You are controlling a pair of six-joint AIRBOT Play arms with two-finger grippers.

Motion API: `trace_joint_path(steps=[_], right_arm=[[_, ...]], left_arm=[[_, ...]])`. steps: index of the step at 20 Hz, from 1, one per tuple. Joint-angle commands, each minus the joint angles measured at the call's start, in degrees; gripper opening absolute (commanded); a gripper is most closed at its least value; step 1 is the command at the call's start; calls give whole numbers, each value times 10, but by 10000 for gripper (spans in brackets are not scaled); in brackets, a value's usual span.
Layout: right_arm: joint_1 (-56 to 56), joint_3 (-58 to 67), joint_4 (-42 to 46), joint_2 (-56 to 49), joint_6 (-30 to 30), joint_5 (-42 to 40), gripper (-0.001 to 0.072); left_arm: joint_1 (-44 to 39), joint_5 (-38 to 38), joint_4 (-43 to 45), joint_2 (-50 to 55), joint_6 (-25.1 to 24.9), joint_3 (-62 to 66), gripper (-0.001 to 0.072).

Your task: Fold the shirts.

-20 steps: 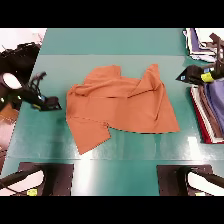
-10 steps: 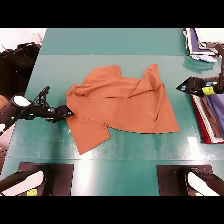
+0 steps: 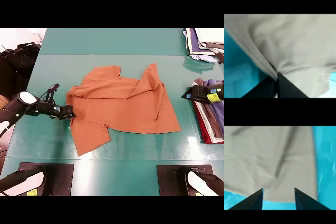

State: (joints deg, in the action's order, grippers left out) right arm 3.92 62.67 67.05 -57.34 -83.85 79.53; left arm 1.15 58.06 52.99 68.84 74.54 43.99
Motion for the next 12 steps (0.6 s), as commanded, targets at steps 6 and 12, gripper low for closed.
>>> trace_joint_path(steps=[6,12], right_arm=[[230,-262,5,21,4,-2,522],[203,-331,-111,-48,38,-114,434]], left_arm=[[-3,50,3,-2,0,90,28],[-3,54,4,-2,0,90,28]])
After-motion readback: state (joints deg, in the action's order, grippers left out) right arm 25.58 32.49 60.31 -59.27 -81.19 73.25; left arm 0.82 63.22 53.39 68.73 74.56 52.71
